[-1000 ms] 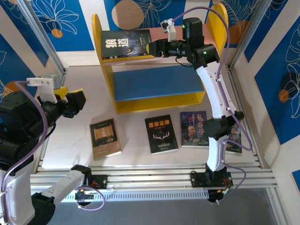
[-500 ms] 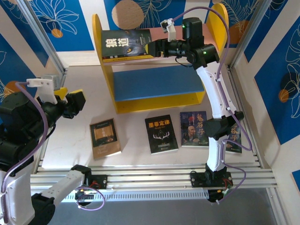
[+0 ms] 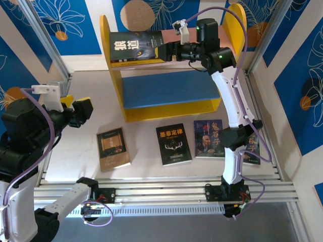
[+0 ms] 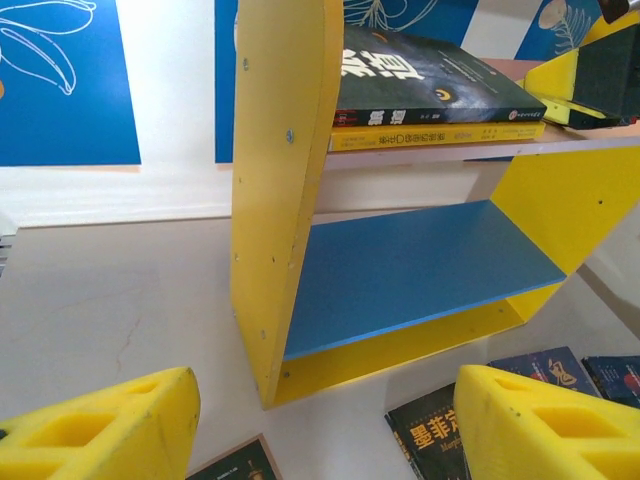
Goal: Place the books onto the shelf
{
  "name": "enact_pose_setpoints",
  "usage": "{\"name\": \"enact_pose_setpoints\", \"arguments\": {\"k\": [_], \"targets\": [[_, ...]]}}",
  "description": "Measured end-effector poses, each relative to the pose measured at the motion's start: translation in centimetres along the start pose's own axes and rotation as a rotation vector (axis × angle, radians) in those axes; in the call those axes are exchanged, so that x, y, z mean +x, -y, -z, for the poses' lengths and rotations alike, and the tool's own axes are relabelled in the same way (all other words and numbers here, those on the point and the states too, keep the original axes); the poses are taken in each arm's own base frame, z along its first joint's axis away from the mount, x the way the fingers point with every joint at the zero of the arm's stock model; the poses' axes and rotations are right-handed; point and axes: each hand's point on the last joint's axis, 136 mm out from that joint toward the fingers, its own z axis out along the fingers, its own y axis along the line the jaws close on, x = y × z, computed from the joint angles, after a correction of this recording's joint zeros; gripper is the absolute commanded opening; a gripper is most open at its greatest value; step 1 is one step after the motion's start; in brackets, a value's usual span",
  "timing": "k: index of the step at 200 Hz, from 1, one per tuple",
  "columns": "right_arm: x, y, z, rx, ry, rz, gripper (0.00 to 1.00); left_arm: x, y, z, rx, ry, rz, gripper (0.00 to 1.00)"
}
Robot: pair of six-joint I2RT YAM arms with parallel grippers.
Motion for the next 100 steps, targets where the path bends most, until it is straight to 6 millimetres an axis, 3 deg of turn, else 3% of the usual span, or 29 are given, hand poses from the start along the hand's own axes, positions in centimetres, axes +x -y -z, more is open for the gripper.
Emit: {"name": "enact_pose_setpoints", "arguments": {"k": [100], "targets": [[-0.2, -0.2, 1.0, -0.019, 0.015, 0.005, 0.76, 1.3, -0.4, -0.7, -0.016, -0.033, 0.002, 0.68]]}}
